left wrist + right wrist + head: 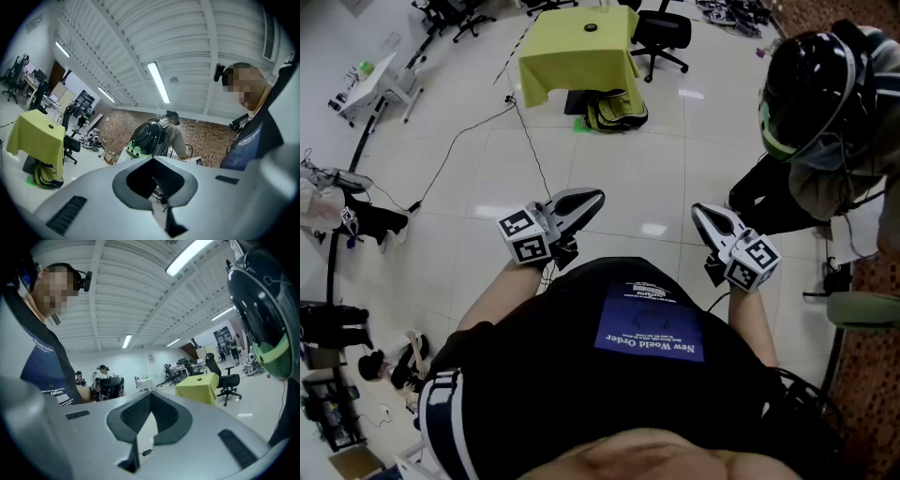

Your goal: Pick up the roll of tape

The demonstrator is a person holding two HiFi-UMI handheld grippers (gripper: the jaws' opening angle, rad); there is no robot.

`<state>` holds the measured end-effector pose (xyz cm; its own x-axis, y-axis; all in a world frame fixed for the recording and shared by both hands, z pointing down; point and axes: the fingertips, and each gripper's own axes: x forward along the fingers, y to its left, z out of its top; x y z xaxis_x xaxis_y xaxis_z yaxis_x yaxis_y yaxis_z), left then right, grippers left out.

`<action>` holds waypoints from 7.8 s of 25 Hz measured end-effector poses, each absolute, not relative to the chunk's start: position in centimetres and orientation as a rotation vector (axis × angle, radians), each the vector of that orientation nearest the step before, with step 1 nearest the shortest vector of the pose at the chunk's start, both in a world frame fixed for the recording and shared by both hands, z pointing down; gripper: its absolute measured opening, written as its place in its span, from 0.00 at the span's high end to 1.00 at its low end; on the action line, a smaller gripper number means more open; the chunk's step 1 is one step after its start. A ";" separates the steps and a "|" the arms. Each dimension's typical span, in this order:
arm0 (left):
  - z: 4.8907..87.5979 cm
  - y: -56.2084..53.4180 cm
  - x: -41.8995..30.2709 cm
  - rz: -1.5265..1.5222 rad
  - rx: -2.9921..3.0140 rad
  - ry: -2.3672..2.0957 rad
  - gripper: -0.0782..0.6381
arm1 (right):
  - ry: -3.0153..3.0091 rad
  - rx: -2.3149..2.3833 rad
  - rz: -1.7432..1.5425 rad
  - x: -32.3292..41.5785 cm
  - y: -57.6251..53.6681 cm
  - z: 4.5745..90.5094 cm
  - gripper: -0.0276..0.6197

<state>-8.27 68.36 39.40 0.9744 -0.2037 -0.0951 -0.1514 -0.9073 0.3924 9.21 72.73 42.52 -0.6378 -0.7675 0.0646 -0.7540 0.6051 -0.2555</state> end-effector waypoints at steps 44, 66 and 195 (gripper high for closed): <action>36.5 14.3 -11.9 -0.273 2.708 -0.503 0.88 | 2.937 -1.041 -0.354 5.1 12.4 39.1 0.98; 35.7 -11.5 -8.4 -0.303 2.740 -0.190 0.88 | 2.863 -1.246 -0.344 6.8 -10.6 37.8 0.98; 32.8 -53.4 -1.7 -0.004 2.900 -0.396 0.70 | 2.909 -1.185 -0.216 14.0 -51.2 31.7 0.98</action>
